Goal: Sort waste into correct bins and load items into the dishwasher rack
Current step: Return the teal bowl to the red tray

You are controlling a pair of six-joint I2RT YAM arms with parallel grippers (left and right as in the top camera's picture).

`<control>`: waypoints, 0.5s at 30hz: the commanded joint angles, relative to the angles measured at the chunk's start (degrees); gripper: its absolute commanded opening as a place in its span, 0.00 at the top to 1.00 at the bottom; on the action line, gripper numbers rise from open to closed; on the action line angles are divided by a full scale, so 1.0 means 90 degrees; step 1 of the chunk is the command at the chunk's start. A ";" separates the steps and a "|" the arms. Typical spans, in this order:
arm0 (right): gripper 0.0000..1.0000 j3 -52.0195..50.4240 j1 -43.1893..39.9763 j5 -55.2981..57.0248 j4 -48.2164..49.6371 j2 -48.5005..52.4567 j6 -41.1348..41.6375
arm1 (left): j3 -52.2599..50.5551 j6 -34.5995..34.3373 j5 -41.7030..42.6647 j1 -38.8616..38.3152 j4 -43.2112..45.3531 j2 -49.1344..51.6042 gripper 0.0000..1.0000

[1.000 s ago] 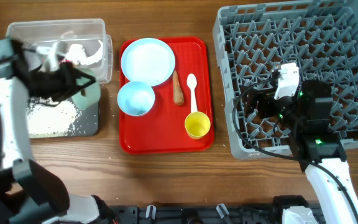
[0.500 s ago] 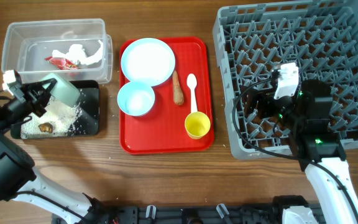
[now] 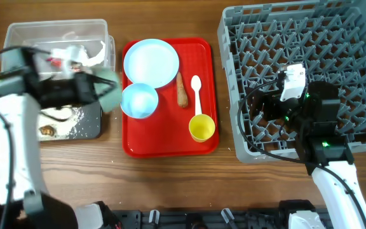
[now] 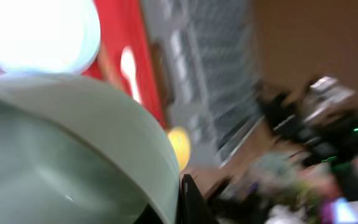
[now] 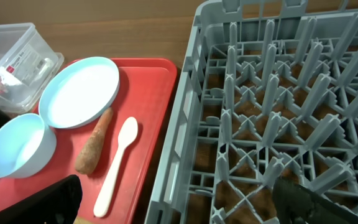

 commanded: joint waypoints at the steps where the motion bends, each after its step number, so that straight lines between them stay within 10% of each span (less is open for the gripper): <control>1: 0.00 0.0126 0.0002 -0.0107 0.0032 0.0049 0.0066 | -0.0015 -0.1758 -0.3701 -0.2093 0.0131 -0.0104 0.96; 9: 0.00 0.0126 0.0002 -0.0107 0.0000 0.0049 0.0063 | -0.0984 -0.3925 -0.6280 -0.5285 0.0940 0.0534 0.96; 15: 0.00 0.0126 0.0002 -0.0107 -0.0012 0.0049 0.0066 | -0.1535 -0.4218 -0.7167 -0.5999 0.1498 0.1061 0.95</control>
